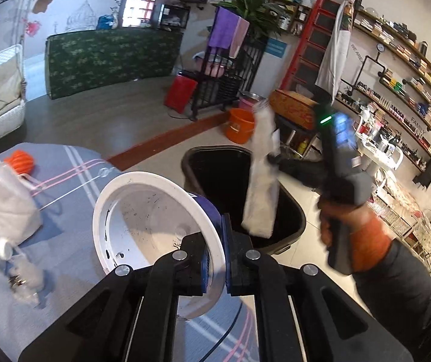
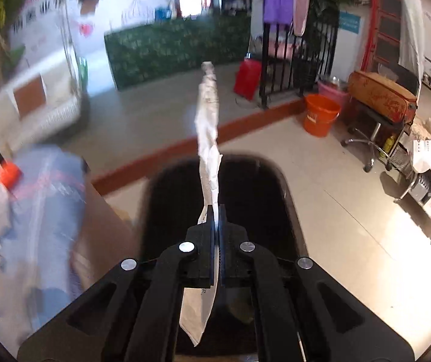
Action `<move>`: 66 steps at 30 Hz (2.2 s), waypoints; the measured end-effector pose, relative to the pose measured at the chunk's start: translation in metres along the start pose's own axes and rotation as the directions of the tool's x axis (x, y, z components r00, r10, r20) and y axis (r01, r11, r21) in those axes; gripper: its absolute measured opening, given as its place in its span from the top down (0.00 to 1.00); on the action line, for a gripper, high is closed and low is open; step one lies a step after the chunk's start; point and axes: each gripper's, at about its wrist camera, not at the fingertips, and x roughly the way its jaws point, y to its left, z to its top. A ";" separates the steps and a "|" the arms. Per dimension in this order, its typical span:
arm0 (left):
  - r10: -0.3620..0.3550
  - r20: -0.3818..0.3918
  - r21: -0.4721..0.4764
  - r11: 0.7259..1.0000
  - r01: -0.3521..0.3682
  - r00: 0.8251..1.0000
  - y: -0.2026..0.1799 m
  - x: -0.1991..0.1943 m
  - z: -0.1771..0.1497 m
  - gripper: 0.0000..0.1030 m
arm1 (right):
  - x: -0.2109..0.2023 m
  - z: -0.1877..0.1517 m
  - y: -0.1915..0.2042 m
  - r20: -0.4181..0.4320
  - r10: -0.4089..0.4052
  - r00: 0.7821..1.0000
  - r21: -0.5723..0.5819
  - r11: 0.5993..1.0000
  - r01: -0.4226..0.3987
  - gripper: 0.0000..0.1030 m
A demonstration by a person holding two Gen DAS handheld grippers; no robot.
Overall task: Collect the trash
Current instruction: 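Carry the cup and wrapper to the black bin and open both tools inside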
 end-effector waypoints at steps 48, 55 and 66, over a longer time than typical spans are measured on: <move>-0.097 -0.254 0.002 0.995 0.101 0.962 -0.050 0.135 0.030 0.18 | -0.105 -0.101 -0.096 0.111 -0.206 0.972 0.305 0.938 0.164 0.32; -0.026 -0.132 0.005 1.000 0.027 0.991 -0.031 0.082 0.023 0.08 | -0.098 -0.103 -0.084 0.102 -0.185 0.977 0.294 0.944 0.148 0.25; 0.156 -0.048 -0.054 0.986 -0.158 0.987 0.020 -0.006 -0.008 0.05 | -0.084 -0.097 0.004 0.074 0.030 0.997 0.150 0.988 -0.040 0.23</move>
